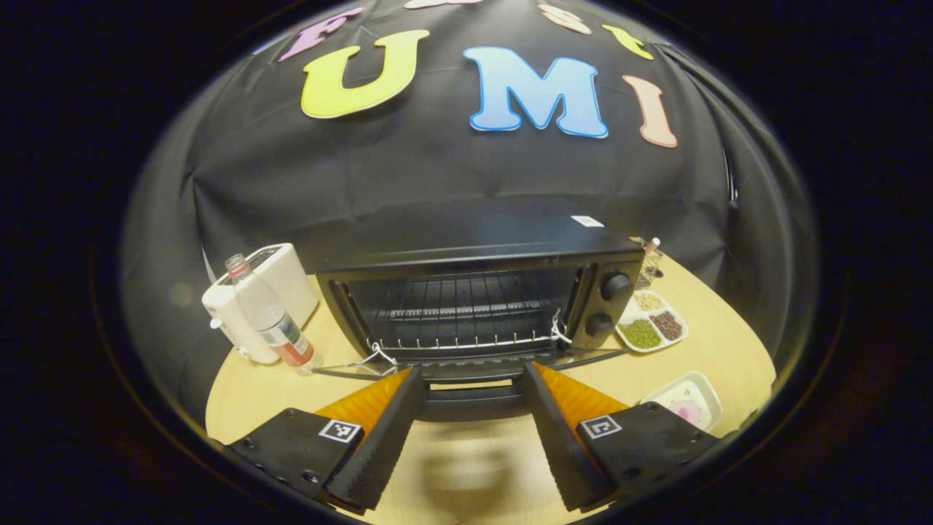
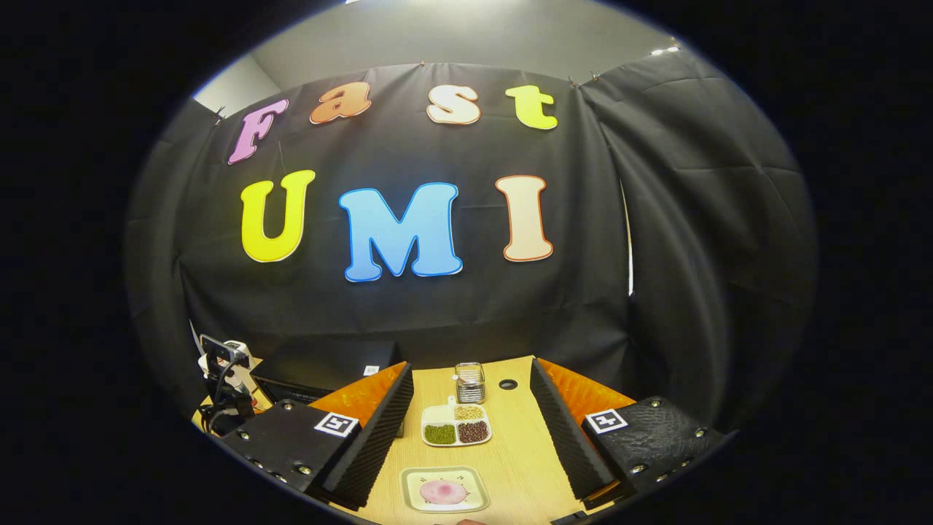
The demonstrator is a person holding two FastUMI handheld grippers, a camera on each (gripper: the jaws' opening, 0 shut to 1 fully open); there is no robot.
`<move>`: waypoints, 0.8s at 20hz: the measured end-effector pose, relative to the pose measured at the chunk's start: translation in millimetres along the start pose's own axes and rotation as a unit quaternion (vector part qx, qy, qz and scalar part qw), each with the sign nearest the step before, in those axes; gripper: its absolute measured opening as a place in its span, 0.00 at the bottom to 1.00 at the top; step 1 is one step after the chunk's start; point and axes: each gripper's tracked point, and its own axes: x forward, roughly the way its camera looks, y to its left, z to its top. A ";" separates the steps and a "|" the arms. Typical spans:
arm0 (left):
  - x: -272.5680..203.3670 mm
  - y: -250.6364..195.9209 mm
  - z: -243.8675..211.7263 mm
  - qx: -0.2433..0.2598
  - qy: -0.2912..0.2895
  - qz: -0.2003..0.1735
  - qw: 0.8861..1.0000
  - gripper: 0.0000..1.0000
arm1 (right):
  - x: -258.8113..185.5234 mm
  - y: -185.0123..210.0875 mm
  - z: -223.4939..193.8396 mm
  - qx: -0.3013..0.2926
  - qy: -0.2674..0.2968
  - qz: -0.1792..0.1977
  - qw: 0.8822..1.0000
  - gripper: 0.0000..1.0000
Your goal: Open the electric oven with the left hand, put the food in, and close the electric oven.
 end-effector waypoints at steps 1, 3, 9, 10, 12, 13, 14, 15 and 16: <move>-1.3 -0.9 -6.0 0.002 0.004 -0.001 1.000 0.93 | -0.7 0.9 1.0 0.000 0.000 0.001 1.000 0.98; -3.5 -2.6 -18.3 0.002 0.012 -0.006 1.000 0.93 | -0.9 2.9 2.0 -0.001 0.000 0.003 1.000 0.98; -3.5 -9.2 -67.0 -0.002 0.059 -0.021 0.998 0.97 | -2.9 6.8 -3.8 -0.005 0.009 0.005 1.000 0.98; -3.0 -9.2 -72.9 -0.004 0.067 -0.022 0.998 0.93 | -3.3 7.1 -3.7 -0.005 0.010 0.006 1.000 0.98; -7.0 -7.6 -63.5 -0.006 0.053 -0.023 0.998 0.93 | -1.8 7.2 -3.8 -0.008 0.011 0.006 1.000 0.98; -11.0 -6.5 -51.6 -0.004 0.040 -0.024 0.999 0.93 | -0.5 6.5 -4.2 -0.009 0.013 0.006 1.000 0.98; -17.5 -5.0 -36.3 -0.001 0.025 -0.024 0.999 0.96 | 1.2 6.5 -6.4 -0.008 0.017 0.007 1.000 0.98; -25.3 -4.3 -20.2 0.000 0.007 -0.024 1.000 0.96 | 3.0 7.0 -8.8 -0.006 0.025 0.011 1.000 0.98; -35.5 -3.8 -0.8 -0.002 -0.015 -0.024 1.000 0.97 | 6.4 6.8 -14.0 -0.004 0.034 0.015 0.999 0.98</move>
